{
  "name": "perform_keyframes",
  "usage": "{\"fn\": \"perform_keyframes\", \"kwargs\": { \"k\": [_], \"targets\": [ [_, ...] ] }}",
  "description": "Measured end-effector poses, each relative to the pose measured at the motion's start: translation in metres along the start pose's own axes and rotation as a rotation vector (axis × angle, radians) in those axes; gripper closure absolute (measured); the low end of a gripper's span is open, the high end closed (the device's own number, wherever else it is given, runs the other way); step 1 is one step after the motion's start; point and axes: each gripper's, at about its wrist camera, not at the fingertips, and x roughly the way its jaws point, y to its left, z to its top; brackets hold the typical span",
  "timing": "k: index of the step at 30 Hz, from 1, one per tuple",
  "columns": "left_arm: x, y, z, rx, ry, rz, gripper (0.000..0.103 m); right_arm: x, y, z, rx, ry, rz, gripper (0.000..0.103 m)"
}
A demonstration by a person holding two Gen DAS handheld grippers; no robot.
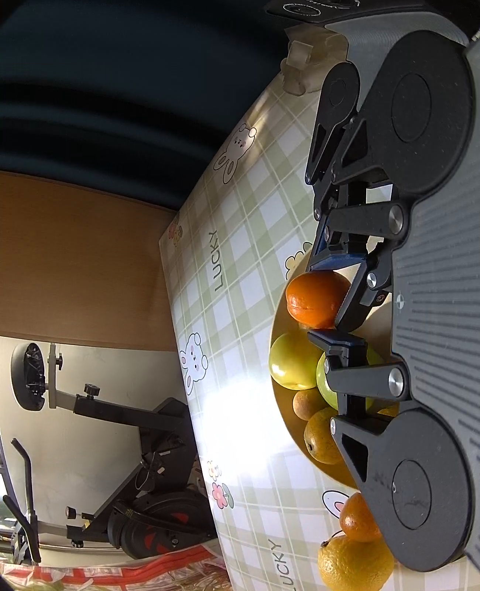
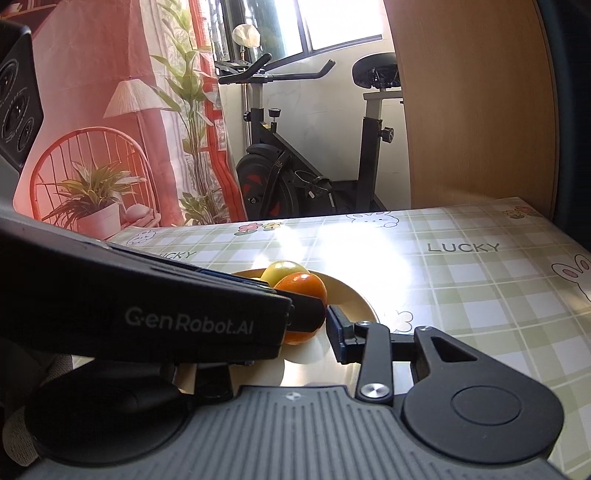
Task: Organize fruits
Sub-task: 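Carry the small orange over the gold plate with the left tool, then lower the orange onto the plate and open the left tool, then move the open left tool to a dark orange on the table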
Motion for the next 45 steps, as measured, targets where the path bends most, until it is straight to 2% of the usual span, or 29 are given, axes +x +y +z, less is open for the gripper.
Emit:
{"fn": "perform_keyframes", "kwargs": {
  "k": [6, 13, 19, 25, 29, 33, 37, 41, 45],
  "targets": [
    [0.010, 0.009, 0.003, -0.042, 0.033, -0.019, 0.067, 0.007, 0.000, 0.000, 0.009, 0.034, -0.033, 0.064],
    [0.021, 0.007, 0.003, -0.038, 0.050, -0.011, 0.067, 0.015, -0.003, 0.002, 0.028, 0.071, -0.048, 0.064],
    [0.019, 0.012, 0.005, -0.063, 0.055, -0.022, 0.067, 0.012, -0.003, 0.003, 0.028, 0.044, -0.043, 0.061],
    [-0.007, 0.026, 0.012, -0.097, -0.009, -0.057, 0.067, -0.002, -0.007, 0.000, 0.045, -0.037, 0.001, 0.061],
    [-0.032, 0.044, 0.017, -0.111, -0.056, -0.060, 0.067, -0.006, -0.011, 0.000, 0.061, -0.056, 0.023, 0.061],
    [-0.055, 0.071, 0.018, -0.137, -0.084, -0.034, 0.065, -0.007, -0.011, 0.000, 0.061, -0.063, 0.032, 0.061],
    [-0.076, 0.109, 0.014, -0.199, -0.094, 0.027, 0.065, -0.009, -0.012, -0.001, 0.067, -0.069, 0.036, 0.061],
    [-0.097, 0.145, 0.007, -0.248, -0.105, 0.094, 0.065, -0.008, -0.011, 0.000, 0.075, -0.058, 0.017, 0.061],
    [-0.111, 0.168, 0.003, -0.282, -0.121, 0.121, 0.065, -0.011, -0.010, 0.003, 0.109, -0.044, 0.000, 0.060]
  ]
}}
